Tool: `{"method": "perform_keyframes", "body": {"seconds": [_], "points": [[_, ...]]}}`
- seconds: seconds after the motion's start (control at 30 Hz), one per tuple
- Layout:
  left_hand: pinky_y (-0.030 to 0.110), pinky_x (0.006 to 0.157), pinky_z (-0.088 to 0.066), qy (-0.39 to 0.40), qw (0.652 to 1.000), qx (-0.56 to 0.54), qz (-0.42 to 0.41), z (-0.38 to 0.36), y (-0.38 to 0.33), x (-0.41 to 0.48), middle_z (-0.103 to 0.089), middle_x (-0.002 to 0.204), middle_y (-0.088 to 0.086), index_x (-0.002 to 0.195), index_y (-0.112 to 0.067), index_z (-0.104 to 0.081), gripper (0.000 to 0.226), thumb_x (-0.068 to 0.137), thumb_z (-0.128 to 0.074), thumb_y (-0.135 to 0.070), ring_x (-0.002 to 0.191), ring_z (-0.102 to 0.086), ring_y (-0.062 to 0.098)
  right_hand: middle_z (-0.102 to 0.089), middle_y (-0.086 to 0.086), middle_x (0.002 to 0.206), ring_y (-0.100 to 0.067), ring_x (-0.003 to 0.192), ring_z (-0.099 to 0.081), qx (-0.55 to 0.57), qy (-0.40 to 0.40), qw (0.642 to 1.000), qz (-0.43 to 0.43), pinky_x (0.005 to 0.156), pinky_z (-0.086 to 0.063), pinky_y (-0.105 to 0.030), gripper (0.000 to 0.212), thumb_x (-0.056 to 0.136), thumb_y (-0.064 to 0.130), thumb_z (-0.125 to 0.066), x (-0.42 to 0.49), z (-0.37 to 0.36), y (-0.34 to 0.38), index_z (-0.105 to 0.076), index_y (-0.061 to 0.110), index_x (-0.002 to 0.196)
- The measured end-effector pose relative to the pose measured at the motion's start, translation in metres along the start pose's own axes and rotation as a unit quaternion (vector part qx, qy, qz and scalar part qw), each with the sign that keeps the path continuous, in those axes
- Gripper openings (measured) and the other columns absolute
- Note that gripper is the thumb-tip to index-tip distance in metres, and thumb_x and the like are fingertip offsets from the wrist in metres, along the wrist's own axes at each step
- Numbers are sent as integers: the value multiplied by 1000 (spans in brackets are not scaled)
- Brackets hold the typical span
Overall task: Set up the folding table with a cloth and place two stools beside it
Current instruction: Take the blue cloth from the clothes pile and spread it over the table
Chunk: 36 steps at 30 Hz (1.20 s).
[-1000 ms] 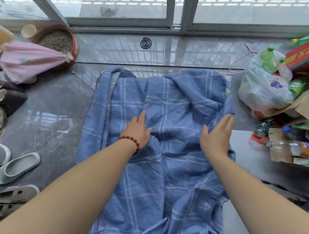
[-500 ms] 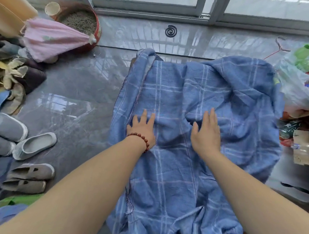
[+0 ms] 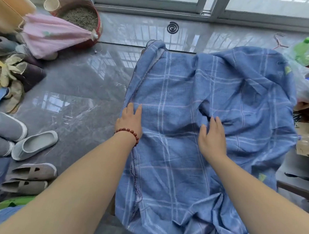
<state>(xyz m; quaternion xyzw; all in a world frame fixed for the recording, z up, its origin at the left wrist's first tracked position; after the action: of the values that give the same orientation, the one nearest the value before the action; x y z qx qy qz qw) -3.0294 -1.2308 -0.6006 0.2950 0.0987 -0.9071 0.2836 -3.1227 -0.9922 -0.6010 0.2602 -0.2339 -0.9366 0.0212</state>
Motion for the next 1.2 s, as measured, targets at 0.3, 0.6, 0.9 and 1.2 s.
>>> {"method": "perform_keyframes", "body": {"seconds": [0.3, 0.6, 0.9, 1.2], "points": [[43, 81, -46, 33, 988, -142, 50, -29, 14, -36, -50, 118, 17, 136, -5, -16, 56, 92, -50, -11, 100, -56, 34, -8, -9, 158, -22, 145, -9, -73, -4, 997, -22, 116, -15, -37, 61, 97, 30, -44, -61, -21, -40, -20, 3, 146], [34, 63, -39, 14, 985, -174, -11, -66, 9, -86, -61, 89, 12, 127, -4, -21, 52, 90, -55, -19, 73, -55, 28, -3, -4, 159, -19, 145, -4, -90, 21, 996, -7, 116, -15, -36, 67, 97, 32, -44, -103, -33, -60, -10, 7, 149], [28, 57, -38, -23, 954, -300, -16, -124, 0, -158, -51, 83, 1, 128, -15, -14, 65, 87, -61, -29, 59, -49, 16, -13, -11, 156, -26, 143, -15, -95, 25, 995, 33, 115, -18, -38, 65, 95, 35, -48, -141, -28, -104, -24, 3, 145], [30, 73, -40, -46, 904, -414, 98, -164, 8, -215, -54, 112, 7, 130, -14, -19, 56, 89, -57, -14, 83, -52, 20, -25, -1, 148, -23, 136, -25, -139, 21, 990, 21, 101, -36, -50, 66, 87, 61, -43, -186, -25, -153, -43, 13, 132]]}}
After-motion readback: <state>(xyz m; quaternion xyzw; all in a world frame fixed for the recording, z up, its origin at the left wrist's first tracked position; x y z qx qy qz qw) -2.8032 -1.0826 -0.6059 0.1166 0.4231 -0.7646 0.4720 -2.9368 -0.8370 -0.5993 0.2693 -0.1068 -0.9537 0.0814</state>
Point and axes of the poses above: each hand's wrist, its own x-axis towards the middle knuckle, its own z-axis out of the back of the hand, y = z × x, the point moved 6 cm from there along x, towards the middle knuckle
